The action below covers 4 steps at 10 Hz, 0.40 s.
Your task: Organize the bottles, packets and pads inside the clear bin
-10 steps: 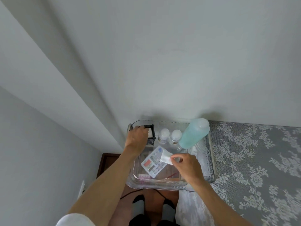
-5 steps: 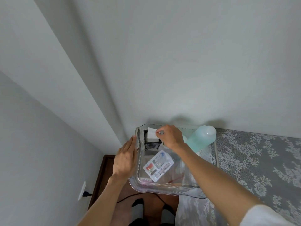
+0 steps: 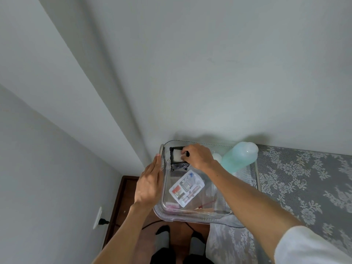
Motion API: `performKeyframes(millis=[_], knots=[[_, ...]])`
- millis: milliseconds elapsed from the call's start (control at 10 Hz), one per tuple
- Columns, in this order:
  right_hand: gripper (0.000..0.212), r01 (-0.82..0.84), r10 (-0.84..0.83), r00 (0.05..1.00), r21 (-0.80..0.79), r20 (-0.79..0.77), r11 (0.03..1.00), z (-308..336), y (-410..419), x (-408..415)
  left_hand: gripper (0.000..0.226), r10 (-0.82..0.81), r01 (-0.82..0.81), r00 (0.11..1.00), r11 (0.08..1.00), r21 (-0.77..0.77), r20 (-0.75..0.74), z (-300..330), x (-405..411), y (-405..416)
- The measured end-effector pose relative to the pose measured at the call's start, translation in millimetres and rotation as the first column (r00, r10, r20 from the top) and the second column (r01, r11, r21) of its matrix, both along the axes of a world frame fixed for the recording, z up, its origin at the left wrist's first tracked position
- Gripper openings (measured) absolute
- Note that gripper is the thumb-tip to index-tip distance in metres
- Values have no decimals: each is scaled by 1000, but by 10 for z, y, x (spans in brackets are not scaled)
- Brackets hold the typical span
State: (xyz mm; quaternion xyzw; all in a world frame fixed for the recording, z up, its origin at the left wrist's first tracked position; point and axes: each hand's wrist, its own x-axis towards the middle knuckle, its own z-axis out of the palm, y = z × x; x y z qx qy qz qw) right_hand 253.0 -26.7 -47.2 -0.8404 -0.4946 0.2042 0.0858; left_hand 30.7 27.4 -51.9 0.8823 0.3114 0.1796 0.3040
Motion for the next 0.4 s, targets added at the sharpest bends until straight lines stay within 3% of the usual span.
performKeyframes(millis=[100, 200, 300, 400], knots=[[23, 95, -87, 993, 100, -86, 990, 102, -130, -25, 50, 7, -7, 1000, 1000, -27, -15, 17, 9, -1], [21, 267, -201, 950, 287, -239, 920, 430, -434, -26, 50, 19, -22, 999, 998, -64, -42, 46, -19, -36], [21, 456, -292, 882, 508, -370, 731, 1043, -782, -61, 51, 27, -28, 1000, 977, -211, -9, 137, 14, 3], [22, 444, -228, 895, 711, -384, 546, 2026, -1232, -95, 52, 133, -66, 986, 858, -509, 97, 153, -186, -85]])
